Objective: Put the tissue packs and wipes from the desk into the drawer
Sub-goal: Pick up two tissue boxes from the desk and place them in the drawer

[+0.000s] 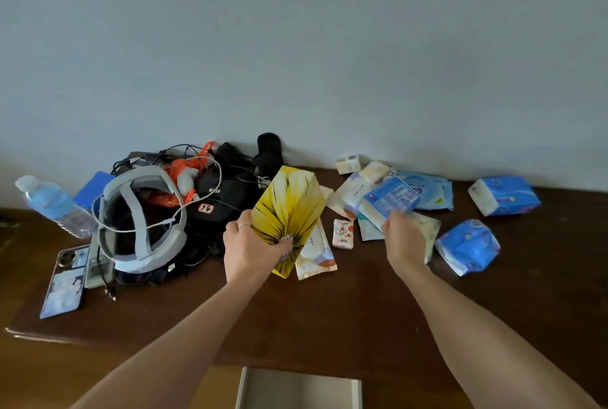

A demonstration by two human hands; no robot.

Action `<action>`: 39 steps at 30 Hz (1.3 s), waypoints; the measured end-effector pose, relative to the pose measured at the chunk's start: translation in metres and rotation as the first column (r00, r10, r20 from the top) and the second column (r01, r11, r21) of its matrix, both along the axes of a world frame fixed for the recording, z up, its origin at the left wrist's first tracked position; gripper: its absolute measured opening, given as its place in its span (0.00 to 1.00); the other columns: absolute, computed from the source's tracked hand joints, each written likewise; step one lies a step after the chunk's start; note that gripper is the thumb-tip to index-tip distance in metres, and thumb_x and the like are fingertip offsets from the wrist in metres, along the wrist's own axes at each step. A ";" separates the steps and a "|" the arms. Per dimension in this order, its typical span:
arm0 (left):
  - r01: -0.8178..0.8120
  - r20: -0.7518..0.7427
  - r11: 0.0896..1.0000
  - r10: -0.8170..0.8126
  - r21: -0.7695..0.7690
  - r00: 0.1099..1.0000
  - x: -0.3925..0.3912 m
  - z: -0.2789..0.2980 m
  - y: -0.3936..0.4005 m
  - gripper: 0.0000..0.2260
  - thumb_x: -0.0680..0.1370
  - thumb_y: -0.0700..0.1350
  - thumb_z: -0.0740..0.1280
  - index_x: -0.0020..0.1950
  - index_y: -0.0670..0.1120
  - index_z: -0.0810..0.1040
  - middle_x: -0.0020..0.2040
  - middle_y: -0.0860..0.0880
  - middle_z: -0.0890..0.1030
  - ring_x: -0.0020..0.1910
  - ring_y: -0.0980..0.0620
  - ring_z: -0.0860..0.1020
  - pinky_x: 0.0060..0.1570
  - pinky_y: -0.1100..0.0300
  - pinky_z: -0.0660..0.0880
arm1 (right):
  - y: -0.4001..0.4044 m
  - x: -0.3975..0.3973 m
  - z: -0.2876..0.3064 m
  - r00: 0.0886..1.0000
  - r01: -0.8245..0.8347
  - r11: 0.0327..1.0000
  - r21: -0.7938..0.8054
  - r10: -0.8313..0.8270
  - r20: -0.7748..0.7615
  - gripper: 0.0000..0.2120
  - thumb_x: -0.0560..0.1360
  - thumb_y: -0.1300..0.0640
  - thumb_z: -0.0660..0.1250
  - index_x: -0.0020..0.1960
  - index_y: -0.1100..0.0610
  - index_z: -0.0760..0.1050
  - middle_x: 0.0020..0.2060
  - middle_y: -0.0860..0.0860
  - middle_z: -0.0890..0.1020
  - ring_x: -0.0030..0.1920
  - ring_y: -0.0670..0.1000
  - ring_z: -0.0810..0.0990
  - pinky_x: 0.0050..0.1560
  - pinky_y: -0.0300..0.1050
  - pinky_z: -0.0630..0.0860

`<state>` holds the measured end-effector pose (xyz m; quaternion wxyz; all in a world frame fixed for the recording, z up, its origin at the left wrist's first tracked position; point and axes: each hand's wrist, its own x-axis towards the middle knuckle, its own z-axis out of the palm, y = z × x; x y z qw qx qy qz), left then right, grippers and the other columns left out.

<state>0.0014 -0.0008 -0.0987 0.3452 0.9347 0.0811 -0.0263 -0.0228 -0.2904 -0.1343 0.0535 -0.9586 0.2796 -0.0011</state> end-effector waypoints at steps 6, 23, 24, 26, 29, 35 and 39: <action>0.032 0.007 0.983 -0.034 0.179 0.999 -0.001 -0.010 -0.015 0.46 0.64 0.64 0.76 0.76 0.49 0.62 0.66 0.47 0.69 0.67 0.45 0.68 0.53 0.48 0.76 | -0.015 0.011 0.010 0.984 0.165 0.962 0.218 -0.174 0.022 0.16 0.82 0.48 0.64 0.66 0.53 0.71 0.60 0.57 0.78 0.56 0.59 0.81 0.43 0.48 0.71; 0.139 -0.008 0.838 -0.159 0.528 0.987 -0.010 -0.087 -0.051 0.47 0.68 0.66 0.72 0.75 0.41 0.56 0.63 0.44 0.71 0.60 0.42 0.71 0.55 0.45 0.73 | -0.013 0.084 -0.063 0.923 0.270 0.864 0.425 -0.358 0.140 0.41 0.75 0.40 0.68 0.80 0.46 0.51 0.81 0.59 0.50 0.74 0.68 0.64 0.66 0.64 0.71; 0.149 -0.024 0.843 -0.160 0.516 0.987 -0.008 -0.085 -0.048 0.47 0.68 0.66 0.71 0.75 0.41 0.56 0.63 0.44 0.71 0.60 0.42 0.71 0.55 0.46 0.73 | -0.003 0.065 -0.059 0.929 0.207 0.891 0.404 -0.309 0.204 0.41 0.74 0.40 0.68 0.80 0.47 0.51 0.80 0.59 0.53 0.73 0.68 0.66 0.64 0.63 0.73; 0.171 -0.058 0.845 -0.164 0.508 0.985 -0.008 -0.080 -0.046 0.46 0.69 0.65 0.71 0.75 0.41 0.56 0.63 0.44 0.71 0.61 0.42 0.71 0.55 0.46 0.73 | 0.027 0.022 -0.054 0.935 0.123 0.911 0.393 -0.239 0.263 0.43 0.72 0.41 0.69 0.79 0.46 0.50 0.79 0.56 0.56 0.72 0.66 0.67 0.60 0.63 0.77; 0.217 -0.111 0.879 -0.187 0.424 0.976 -0.017 -0.069 -0.041 0.44 0.67 0.64 0.73 0.72 0.42 0.58 0.62 0.44 0.71 0.61 0.42 0.70 0.55 0.46 0.72 | 0.074 -0.033 -0.046 0.931 0.086 0.887 0.454 -0.234 0.281 0.43 0.70 0.41 0.70 0.78 0.45 0.51 0.77 0.54 0.59 0.67 0.65 0.71 0.51 0.58 0.78; 0.160 -0.246 0.986 -0.146 0.038 0.958 -0.094 -0.045 0.039 0.46 0.58 0.66 0.76 0.67 0.50 0.60 0.61 0.51 0.71 0.61 0.47 0.72 0.59 0.47 0.74 | 0.149 -0.139 -0.038 0.889 -0.054 0.761 0.646 -0.258 0.378 0.40 0.71 0.42 0.67 0.78 0.40 0.52 0.75 0.47 0.60 0.62 0.53 0.77 0.45 0.57 0.84; -0.073 -0.503 0.906 -0.163 -0.417 0.849 -0.172 -0.041 0.114 0.49 0.51 0.66 0.82 0.65 0.50 0.65 0.57 0.51 0.78 0.54 0.53 0.79 0.56 0.49 0.79 | 0.193 -0.215 -0.041 0.860 -0.134 0.684 0.717 -0.280 0.427 0.37 0.73 0.42 0.67 0.77 0.36 0.53 0.74 0.45 0.61 0.59 0.41 0.79 0.35 0.41 0.83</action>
